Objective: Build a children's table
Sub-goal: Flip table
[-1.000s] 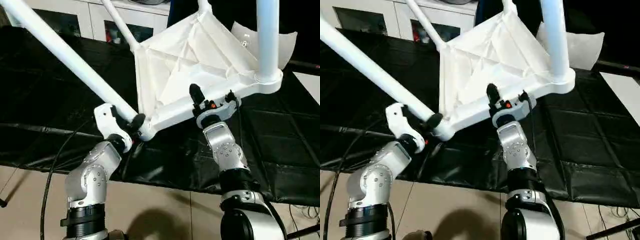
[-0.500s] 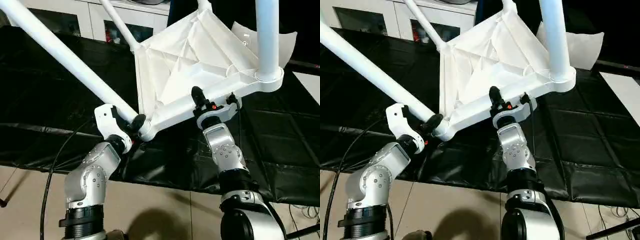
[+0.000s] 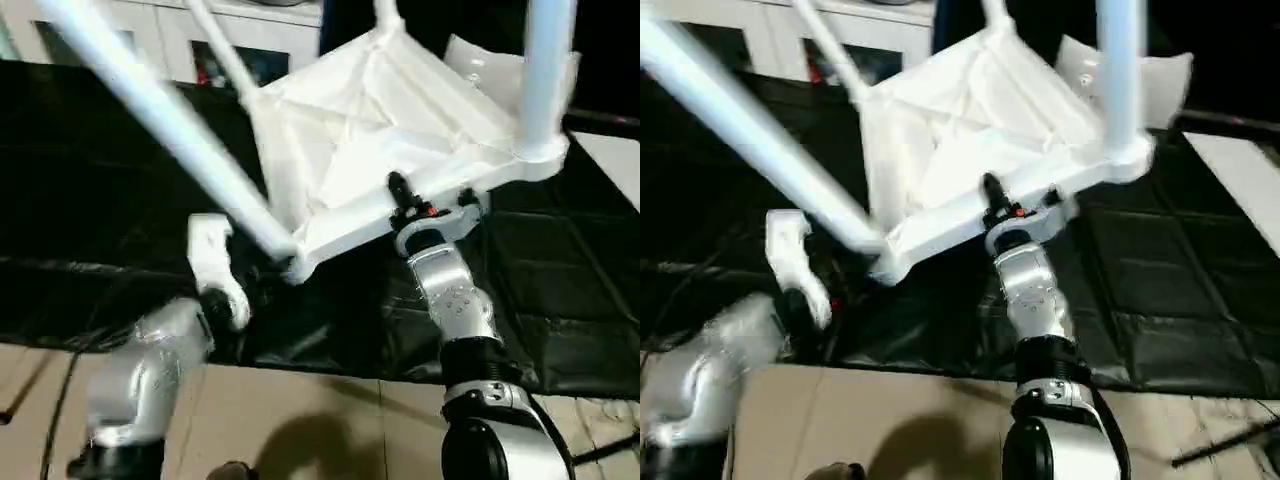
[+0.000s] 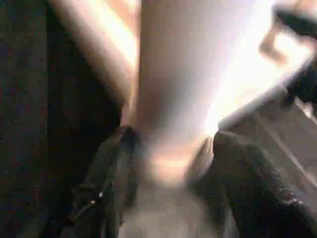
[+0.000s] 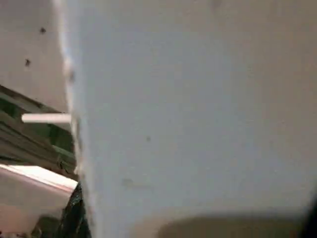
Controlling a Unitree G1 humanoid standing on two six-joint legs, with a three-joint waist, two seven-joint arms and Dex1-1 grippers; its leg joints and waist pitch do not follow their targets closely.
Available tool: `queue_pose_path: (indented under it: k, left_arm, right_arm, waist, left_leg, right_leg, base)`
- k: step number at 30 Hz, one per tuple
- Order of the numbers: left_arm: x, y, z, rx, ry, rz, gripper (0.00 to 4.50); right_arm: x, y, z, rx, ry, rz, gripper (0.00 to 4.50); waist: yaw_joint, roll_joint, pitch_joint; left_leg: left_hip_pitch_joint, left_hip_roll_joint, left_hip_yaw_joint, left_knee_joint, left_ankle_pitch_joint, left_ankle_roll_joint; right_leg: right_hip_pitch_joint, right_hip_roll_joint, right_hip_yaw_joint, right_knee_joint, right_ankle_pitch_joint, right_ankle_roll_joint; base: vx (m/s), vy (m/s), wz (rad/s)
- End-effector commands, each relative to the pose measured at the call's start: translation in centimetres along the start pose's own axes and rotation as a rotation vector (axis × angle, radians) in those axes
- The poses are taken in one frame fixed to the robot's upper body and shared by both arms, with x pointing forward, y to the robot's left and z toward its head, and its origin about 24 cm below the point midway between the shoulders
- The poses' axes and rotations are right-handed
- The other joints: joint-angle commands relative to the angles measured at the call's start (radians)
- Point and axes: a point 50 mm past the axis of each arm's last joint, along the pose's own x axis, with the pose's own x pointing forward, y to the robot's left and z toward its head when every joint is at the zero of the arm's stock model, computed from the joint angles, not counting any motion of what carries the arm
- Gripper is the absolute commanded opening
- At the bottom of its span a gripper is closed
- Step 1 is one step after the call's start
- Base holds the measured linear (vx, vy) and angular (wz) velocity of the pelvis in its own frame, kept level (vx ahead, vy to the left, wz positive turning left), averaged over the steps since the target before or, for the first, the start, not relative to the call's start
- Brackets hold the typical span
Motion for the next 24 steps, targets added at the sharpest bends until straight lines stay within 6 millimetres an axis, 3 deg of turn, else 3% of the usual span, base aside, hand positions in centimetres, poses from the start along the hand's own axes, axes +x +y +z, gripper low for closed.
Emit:
queue_pose_path:
  k: [1, 3, 5, 8, 10, 12, 15, 18, 20, 21, 24]
  left_arm:
    - [0.2, -0.7, -0.2, 0.012, 0.014, -0.045, 3.19]
    - [0.3, -0.6, 0.1, 0.033, -0.017, -0.050, 3.13]
    - [0.3, -0.7, 0.2, 0.052, -0.029, -0.071, 3.33]
    - [-0.1, -0.8, 0.2, 0.120, -0.013, -0.121, 3.56]
    - [-0.9, -1.0, 0.3, 0.189, 0.003, -0.181, 3.61]
    - [-1.4, -1.2, 0.4, 0.226, 0.011, -0.215, 4.00]
    - [-2.9, -1.9, 0.7, 0.375, 0.056, -0.309, 3.93]
    - [-3.6, -2.5, 1.2, 0.431, 0.072, -0.357, 3.93]
    - [-4.2, -3.1, 1.7, 0.462, 0.090, -0.400, 3.89]
    - [-4.9, -3.7, 2.3, 0.484, 0.111, -0.446, 3.89]
    - [-5.6, -4.5, 3.0, 0.517, 0.132, -0.492, 3.89]
  right_arm:
    - [0.0, 2.9, 0.8, 0.038, -0.099, 0.105, 1.97]
    - [-0.3, 2.7, 1.2, 0.027, -0.108, 0.101, 1.97]
    - [-0.5, 2.6, 1.4, 0.011, -0.115, 0.096, 1.97]
    - [-0.9, 2.5, 1.9, -0.009, -0.132, 0.088, 1.97]
    - [-1.4, 2.4, 2.6, -0.061, -0.156, 0.078, 1.97]
    - [-1.6, 2.3, 3.2, -0.127, -0.176, 0.065, 1.97]
    - [-2.5, 2.5, 4.6, -0.386, -0.177, 0.027, 1.97]
    - [-3.0, 2.4, 5.4, -0.464, -0.194, -0.024, 1.97]
    - [-3.4, 2.3, 6.1, -0.506, -0.211, -0.074, 1.97]
    - [-3.6, 2.4, 6.7, -0.528, -0.222, -0.116, 1.96]
    - [-3.9, 2.6, 7.6, -0.505, -0.256, -0.185, 1.96]
  waist:
    - [0.000, 0.021, -0.082]
    - [0.004, 0.023, -0.084]
    - [0.010, 0.020, -0.095]
    - [0.012, 0.019, -0.090]
    - [0.012, 0.019, -0.087]
    - [0.011, 0.021, -0.086]
    - [0.010, 0.021, -0.082]
    - [0.005, 0.021, -0.071]
    - [0.007, 0.022, -0.070]
    - [0.004, 0.020, -0.064]
    - [0.002, 0.017, -0.063]
  left_leg:
    - [0.057, 0.052, -0.016, -0.052, -0.116, -0.035]
    - [0.058, 0.052, -0.017, -0.051, -0.103, -0.037]
    - [0.055, 0.050, -0.018, -0.041, -0.028, -0.026]
    - [0.052, 0.048, -0.014, -0.042, -0.036, -0.016]
    - [0.054, 0.049, -0.015, -0.049, -0.085, -0.029]
    - [0.053, 0.050, -0.015, -0.052, -0.094, -0.041]
    - [0.056, 0.048, -0.016, -0.057, -0.119, -0.068]
    - [0.056, 0.048, -0.011, -0.066, -0.240, -0.111]
    - [0.060, 0.048, -0.012, -0.069, -0.277, -0.129]
    - [0.065, 0.046, -0.010, -0.068, -0.348, -0.146]
    - [0.067, 0.044, -0.010, -0.068, -0.388, -0.157]
  right_leg:
    - [0.011, -0.057, 0.021, -0.052, 0.207, -0.140]
    - [0.010, -0.056, 0.019, -0.050, 0.220, -0.130]
    - [0.010, -0.051, 0.017, -0.038, 0.320, -0.112]
    - [0.002, -0.050, 0.016, -0.041, 0.319, -0.102]
    - [-0.001, -0.053, 0.017, -0.045, 0.230, -0.092]
    - [-0.001, -0.053, 0.017, -0.045, 0.210, -0.092]
    - [-0.007, -0.049, 0.016, -0.049, 0.143, -0.070]
    - [-0.016, -0.056, 0.025, -0.064, -0.039, -0.068]
    - [-0.022, -0.056, 0.026, -0.066, -0.110, -0.063]
    - [-0.036, -0.056, 0.030, -0.076, -0.194, -0.062]
    - [-0.043, -0.056, 0.032, -0.077, -0.244, -0.064]
  base:
    - [0.000, 0.000, 0.00]
    - [0.000, 0.000, 0.00]
    - [0.000, 0.000, 0.00]
    - [0.000, 0.000, 0.00]
    - [0.000, 0.000, 0.00]
    - [0.000, 0.000, 0.00]
    - [0.000, 0.000, 0.00]
    - [0.000, 0.000, 0.00]
    - [-0.026, -0.003, 0.00]
    - [-0.052, -0.006, 0.01]
    - [-0.052, -0.003, 0.03]
